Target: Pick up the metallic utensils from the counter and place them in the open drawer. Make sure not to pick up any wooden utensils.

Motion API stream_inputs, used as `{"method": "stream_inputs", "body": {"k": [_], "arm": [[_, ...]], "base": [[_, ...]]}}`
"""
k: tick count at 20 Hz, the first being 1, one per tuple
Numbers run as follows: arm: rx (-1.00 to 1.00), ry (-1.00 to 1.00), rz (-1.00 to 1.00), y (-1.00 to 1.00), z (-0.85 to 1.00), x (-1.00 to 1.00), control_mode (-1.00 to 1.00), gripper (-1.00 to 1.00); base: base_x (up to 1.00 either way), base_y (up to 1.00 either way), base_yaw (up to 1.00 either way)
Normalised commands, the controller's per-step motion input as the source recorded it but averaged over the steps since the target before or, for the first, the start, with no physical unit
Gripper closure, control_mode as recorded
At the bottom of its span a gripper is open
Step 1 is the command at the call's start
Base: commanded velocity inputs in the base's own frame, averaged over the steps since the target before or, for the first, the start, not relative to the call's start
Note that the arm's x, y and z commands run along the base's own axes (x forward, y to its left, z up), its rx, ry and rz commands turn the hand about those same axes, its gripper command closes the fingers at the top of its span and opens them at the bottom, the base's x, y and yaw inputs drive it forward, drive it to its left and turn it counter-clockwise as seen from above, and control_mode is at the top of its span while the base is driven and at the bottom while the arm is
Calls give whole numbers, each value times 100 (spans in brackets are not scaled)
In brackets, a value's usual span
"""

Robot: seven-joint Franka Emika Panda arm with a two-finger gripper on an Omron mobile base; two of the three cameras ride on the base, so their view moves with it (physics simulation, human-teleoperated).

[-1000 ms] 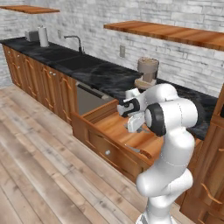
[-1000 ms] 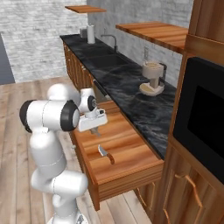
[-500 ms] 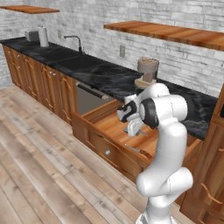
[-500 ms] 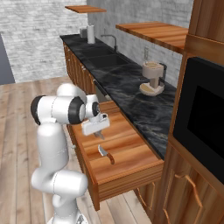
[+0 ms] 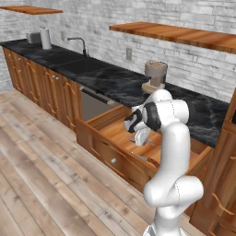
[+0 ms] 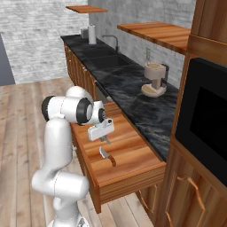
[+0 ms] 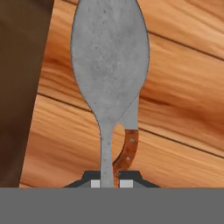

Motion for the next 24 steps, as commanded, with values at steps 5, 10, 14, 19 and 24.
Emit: {"method": "stream_inputs", "body": {"k": [5,10,14,19,24], "arm": [[0,-1,0,-6,-45,46,-100,100],[0,-1,0,-2,-50,50,-100,100],[1,0,0,-6,-50,50,-100,100],[0,0,1,-10,-46,47,-100,100],[0,-1,1,-4,-50,34,-100,100]], "base": [[0,0,0],[0,0,0],[0,0,0],[0,0,0],[0,0,0]]}}
